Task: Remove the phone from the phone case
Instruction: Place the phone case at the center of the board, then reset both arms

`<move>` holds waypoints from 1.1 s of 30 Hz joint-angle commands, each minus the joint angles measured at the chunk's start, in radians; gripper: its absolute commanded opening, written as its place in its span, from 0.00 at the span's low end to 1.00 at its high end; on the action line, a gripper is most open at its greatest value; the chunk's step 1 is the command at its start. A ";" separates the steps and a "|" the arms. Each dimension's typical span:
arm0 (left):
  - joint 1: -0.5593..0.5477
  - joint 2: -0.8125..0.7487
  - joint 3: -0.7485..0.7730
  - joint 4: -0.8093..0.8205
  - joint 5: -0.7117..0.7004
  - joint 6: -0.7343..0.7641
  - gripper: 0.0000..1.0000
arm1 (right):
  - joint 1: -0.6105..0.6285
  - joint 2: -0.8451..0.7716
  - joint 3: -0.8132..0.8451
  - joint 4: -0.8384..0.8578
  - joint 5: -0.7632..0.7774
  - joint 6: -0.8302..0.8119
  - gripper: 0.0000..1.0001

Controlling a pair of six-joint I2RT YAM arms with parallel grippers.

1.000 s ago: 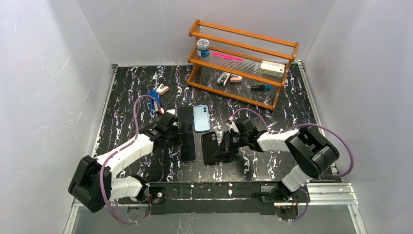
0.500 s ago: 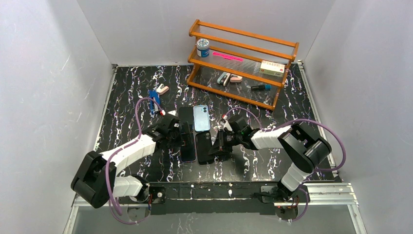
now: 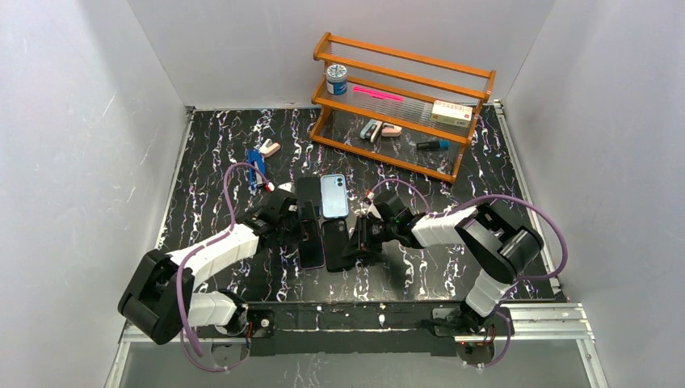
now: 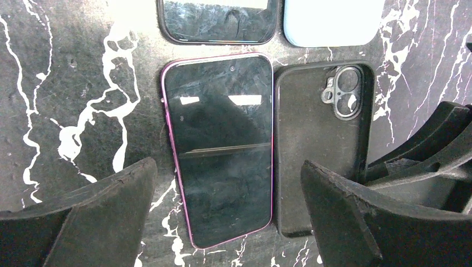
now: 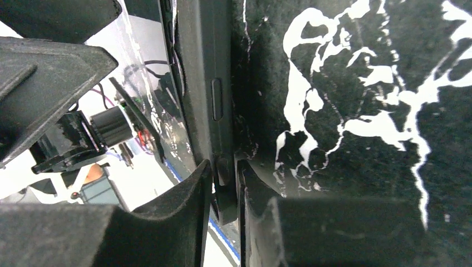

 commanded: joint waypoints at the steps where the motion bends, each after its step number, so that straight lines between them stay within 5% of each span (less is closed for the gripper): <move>1: 0.006 0.019 -0.010 0.024 0.024 -0.006 0.98 | 0.004 -0.033 -0.002 -0.023 0.059 0.019 0.36; 10: 0.006 0.064 0.010 0.043 0.012 -0.002 0.98 | 0.003 -0.087 -0.010 -0.138 0.111 -0.038 0.70; 33: 0.008 0.230 0.144 0.004 -0.006 0.083 0.98 | 0.006 -0.276 -0.048 -0.274 0.421 -0.137 0.87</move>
